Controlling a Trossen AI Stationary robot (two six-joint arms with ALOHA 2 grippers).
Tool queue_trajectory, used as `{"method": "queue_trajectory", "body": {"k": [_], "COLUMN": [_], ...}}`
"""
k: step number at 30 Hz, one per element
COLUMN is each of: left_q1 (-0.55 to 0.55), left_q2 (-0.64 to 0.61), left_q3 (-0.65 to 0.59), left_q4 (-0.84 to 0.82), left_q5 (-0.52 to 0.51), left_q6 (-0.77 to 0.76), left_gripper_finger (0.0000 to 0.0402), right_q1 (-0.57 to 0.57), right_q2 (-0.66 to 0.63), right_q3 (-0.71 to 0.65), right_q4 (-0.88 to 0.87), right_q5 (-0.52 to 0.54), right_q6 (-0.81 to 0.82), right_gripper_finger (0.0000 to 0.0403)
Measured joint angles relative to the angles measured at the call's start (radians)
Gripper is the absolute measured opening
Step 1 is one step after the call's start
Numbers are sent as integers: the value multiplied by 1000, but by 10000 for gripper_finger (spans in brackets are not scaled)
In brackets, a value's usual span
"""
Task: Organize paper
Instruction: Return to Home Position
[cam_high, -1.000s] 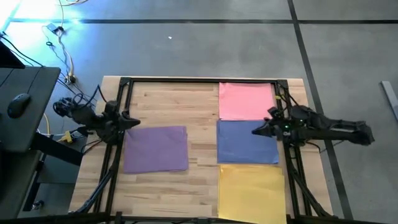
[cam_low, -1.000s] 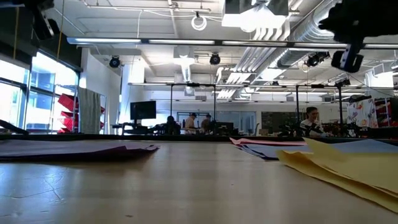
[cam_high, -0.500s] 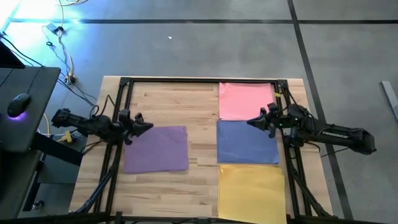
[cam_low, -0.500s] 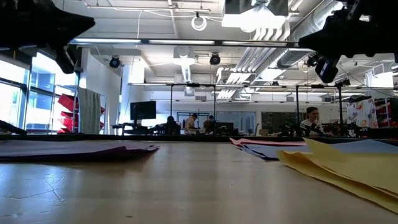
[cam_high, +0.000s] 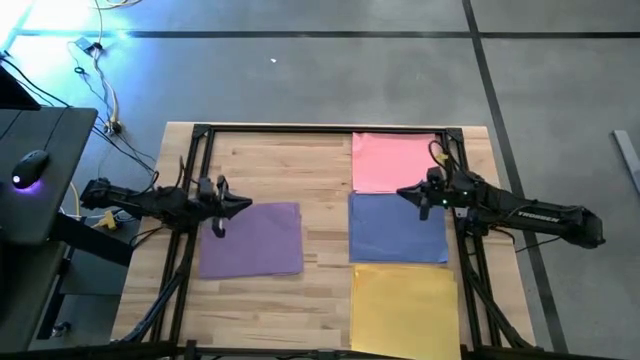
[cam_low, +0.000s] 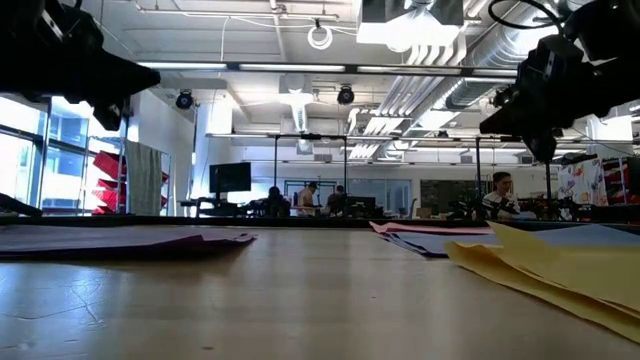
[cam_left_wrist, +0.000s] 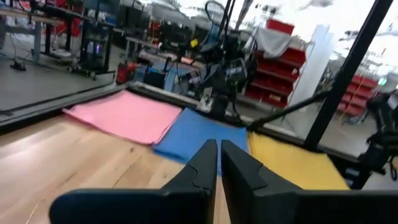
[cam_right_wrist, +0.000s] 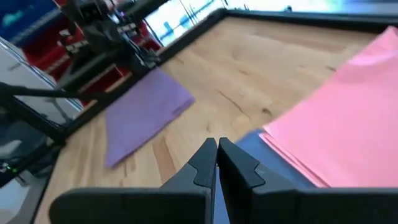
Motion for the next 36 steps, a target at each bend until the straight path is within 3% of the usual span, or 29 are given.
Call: {"method": "queue_trajectory", "body": {"k": [6, 15, 17, 21, 28, 31, 36], "left_q1": [0, 0, 0, -1, -1, -1, -1], "left_q2": [1, 1, 1, 8, 12, 14, 14], "left_q3": [0, 2, 2, 2, 2, 2, 2], "left_q4": [-4, -8, -8, -9, -10, -11, -10], "left_q5": [0, -1, 0, 3, 11, 12, 12], "left_q6": [0, 0, 0, 0, 0, -1, -1], "left_gripper_finger": [0, 0, 0, 0, 0, 0, 0], "right_q1": [16, 47, 44, 87, 182, 179, 190], "right_q2": [-31, -385, -386, -387, -386, -386, -378], "right_q3": [-4, -101, -113, -156, -156, -156, -156], "right_q4": [-50, -19, 61, 173, 141, 141, 140], "right_q5": [8, 6, 7, 22, -50, -46, -34], "right_q6": [0, 0, -6, -216, -613, -648, -561], "right_gripper_finger": [0, 0, 0, 0, 0, 0, 0]}}
